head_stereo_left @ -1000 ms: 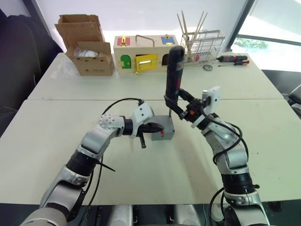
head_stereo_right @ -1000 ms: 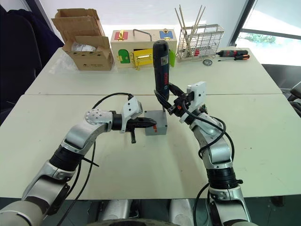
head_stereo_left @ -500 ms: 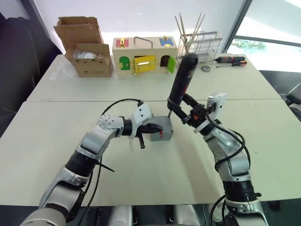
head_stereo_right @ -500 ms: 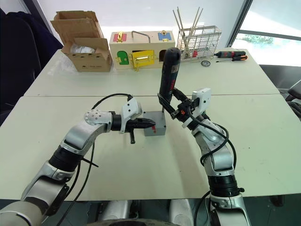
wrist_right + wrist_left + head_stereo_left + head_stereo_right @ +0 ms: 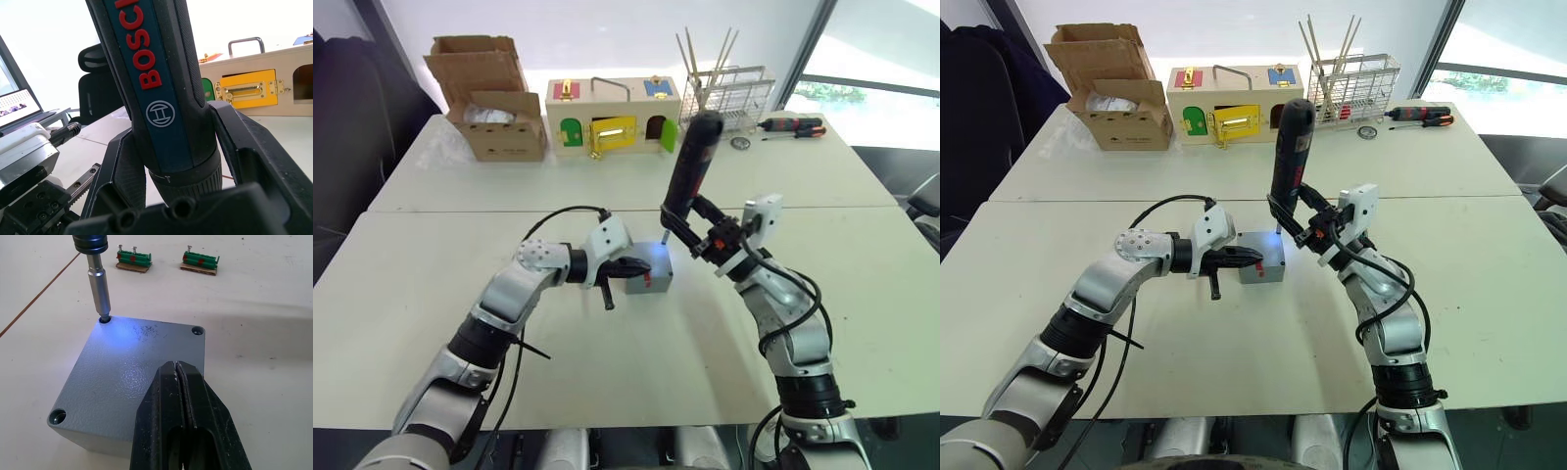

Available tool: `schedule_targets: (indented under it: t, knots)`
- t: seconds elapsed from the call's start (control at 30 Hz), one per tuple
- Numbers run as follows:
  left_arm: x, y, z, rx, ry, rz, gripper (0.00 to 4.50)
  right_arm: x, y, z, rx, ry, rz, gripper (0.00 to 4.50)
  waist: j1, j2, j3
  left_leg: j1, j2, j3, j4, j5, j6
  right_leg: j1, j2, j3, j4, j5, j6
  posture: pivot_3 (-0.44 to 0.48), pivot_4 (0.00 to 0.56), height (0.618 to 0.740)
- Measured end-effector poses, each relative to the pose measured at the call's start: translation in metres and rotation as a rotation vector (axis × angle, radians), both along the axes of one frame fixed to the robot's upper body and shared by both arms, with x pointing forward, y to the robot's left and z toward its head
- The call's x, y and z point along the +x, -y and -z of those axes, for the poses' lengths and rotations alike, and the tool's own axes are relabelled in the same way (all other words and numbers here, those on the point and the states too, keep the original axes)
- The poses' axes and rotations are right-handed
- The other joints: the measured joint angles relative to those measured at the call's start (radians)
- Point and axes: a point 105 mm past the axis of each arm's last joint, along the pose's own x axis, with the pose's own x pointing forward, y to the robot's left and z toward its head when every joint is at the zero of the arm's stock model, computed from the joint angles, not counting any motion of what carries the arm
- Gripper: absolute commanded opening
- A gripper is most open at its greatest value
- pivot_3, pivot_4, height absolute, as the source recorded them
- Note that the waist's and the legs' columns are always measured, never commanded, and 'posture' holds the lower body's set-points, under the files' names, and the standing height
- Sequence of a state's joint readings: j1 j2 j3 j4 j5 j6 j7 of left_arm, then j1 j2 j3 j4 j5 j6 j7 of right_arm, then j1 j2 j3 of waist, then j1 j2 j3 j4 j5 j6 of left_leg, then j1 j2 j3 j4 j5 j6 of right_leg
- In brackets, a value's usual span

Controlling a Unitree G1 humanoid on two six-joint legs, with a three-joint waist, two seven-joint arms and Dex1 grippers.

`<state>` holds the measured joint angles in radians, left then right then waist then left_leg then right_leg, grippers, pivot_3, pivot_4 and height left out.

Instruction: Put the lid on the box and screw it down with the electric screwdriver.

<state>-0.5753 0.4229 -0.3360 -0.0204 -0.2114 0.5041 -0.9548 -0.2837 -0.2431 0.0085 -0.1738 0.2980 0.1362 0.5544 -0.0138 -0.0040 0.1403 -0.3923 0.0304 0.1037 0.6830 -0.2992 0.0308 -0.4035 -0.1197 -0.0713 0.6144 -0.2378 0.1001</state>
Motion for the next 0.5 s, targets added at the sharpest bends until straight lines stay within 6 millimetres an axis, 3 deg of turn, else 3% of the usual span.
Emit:
schedule_targets:
  t: [0.27, 0.5]
  knots:
    - [0.001, 0.003, 0.001, -0.010, 0.000, 0.000, 0.00, 0.003, 0.002, -0.005, -0.011, 0.009, 0.009, 1.88, 0.002, 0.000, 0.000, 0.000, 0.000, 0.000, 0.000, 0.000, 0.000, -0.002, -0.003, 0.000, 0.000, -0.001, -0.002, 0.000, 0.150, 0.728]
    - [0.002, 0.008, 0.001, -0.028, 0.006, 0.009, 0.00, 0.010, 0.013, -0.025, 0.008, -0.060, 0.033, 1.88, 0.007, 0.003, 0.002, -0.009, -0.002, 0.000, 0.000, 0.000, 0.000, -0.007, -0.008, -0.001, 0.000, -0.001, -0.002, 0.000, 0.150, 0.728]
